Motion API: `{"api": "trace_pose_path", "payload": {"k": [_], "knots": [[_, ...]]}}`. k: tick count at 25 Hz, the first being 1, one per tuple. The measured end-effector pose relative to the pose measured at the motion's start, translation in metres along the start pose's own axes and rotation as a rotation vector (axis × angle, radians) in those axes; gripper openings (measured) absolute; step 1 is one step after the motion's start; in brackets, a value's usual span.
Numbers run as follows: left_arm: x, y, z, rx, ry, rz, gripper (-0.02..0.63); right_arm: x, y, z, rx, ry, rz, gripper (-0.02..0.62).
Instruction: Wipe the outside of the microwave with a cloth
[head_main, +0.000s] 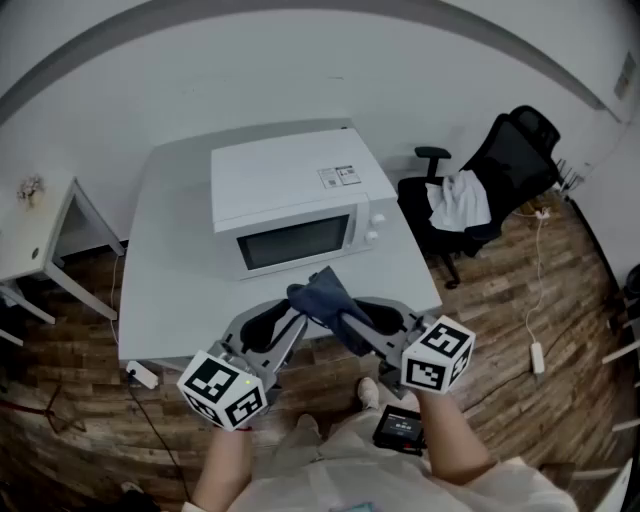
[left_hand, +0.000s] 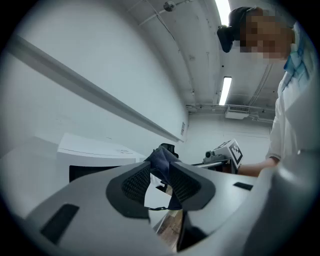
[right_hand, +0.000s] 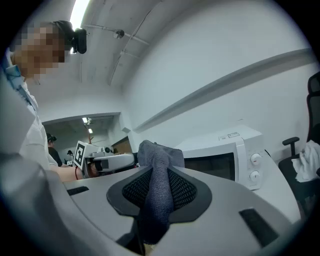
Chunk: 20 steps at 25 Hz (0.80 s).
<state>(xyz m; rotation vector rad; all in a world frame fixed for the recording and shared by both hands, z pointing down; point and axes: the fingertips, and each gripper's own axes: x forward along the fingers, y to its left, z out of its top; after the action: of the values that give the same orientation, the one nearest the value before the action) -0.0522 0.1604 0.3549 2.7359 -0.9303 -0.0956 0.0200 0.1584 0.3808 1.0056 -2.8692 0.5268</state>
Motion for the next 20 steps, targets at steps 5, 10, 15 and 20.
{"api": "trace_pose_path", "payload": {"k": [5, 10, 15, 20], "knots": [[0.001, 0.001, 0.001, 0.000, -0.001, -0.004, 0.117, 0.001, 0.001, -0.001, 0.006, 0.001, 0.003, 0.104], [0.001, 0.005, 0.002, 0.003, -0.015, -0.012, 0.118, 0.003, -0.003, 0.007, 0.030, -0.025, 0.000, 0.106], [0.006, 0.007, 0.003, -0.001, -0.015, -0.013, 0.118, 0.009, -0.007, 0.008, 0.033, -0.020, -0.006, 0.106], [0.008, 0.010, 0.006, -0.006, -0.014, -0.015, 0.118, 0.014, -0.006, 0.008, 0.031, -0.011, 0.004, 0.106]]}}
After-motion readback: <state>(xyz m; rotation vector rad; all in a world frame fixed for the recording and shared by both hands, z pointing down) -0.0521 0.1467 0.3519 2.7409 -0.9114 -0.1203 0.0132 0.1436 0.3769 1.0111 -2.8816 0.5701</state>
